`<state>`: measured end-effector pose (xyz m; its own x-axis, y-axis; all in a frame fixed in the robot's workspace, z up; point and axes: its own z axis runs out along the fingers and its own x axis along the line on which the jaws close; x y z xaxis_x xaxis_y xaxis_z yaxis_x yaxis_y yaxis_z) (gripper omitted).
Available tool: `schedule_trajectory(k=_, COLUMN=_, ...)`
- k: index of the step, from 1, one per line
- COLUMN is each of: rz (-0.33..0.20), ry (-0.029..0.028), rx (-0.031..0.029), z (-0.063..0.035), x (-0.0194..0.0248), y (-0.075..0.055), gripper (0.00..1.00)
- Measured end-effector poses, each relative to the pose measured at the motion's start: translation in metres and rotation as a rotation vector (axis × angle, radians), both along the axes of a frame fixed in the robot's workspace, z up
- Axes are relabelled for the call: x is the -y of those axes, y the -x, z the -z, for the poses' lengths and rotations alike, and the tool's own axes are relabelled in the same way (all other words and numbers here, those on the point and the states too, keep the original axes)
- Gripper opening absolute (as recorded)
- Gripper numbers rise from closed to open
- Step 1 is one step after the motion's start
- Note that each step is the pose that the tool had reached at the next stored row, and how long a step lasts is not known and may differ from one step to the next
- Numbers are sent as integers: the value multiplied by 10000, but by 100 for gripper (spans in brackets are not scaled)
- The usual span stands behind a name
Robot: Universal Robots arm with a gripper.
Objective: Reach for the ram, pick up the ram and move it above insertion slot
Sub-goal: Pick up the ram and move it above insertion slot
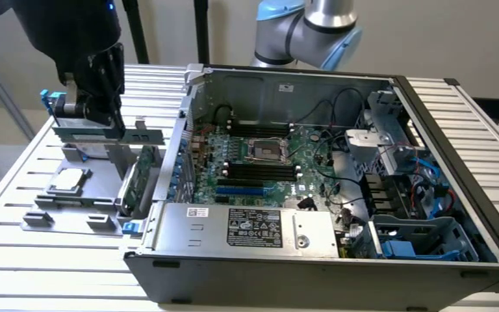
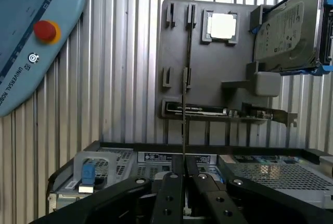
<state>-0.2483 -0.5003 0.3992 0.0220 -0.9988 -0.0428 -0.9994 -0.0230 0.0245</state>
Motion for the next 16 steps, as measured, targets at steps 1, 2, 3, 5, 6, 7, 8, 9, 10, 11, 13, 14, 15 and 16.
schedule_trajectory(k=1, rz=0, ry=-1, rx=1, z=-2, x=-1, y=-48, gripper=13)
schedule_trajectory(k=2, rz=-1, ry=-1, rx=0, z=-4, x=-1, y=-93, gripper=13)
schedule_trajectory(k=3, rz=-1, ry=-1, rx=0, z=-6, x=-2, y=-138, gripper=13)
schedule_trajectory(k=5, rz=0, ry=-1, rx=1, z=-8, x=-3, y=-228, gripper=13)
schedule_trajectory(k=6, rz=-1, ry=-1, rx=1, z=-9, x=-4, y=-273, gripper=13)
schedule_trajectory(k=7, rz=-1, ry=-2, rx=1, z=-9, x=-5, y=-318, gripper=13)
schedule_trajectory(k=8, rz=-1, ry=-2, rx=2, z=-10, x=-6, y=-363, gripper=13)
schedule_trajectory(k=9, rz=0, ry=-2, rx=1, z=-10, x=-7, y=-409, gripper=13)
schedule_trajectory(k=10, rz=1, ry=-2, rx=1, z=-10, x=-9, y=-454, gripper=13)
schedule_trajectory(k=11, rz=0, ry=-1, rx=1, z=-10, x=-10, y=-499, gripper=13)
schedule_trajectory(k=13, rz=0, ry=0, rx=0, z=-11, x=-14, y=-593, gripper=13)
schedule_trajectory(k=14, rz=0, ry=-2, rx=1, z=-10, x=-17, y=-639, gripper=13)
schedule_trajectory(k=15, rz=0, ry=-1, rx=1, z=-10, x=-20, y=-683, gripper=13)
schedule_trajectory(k=16, rz=-1, ry=-2, rx=1, z=-10, x=-24, y=-728, gripper=13)
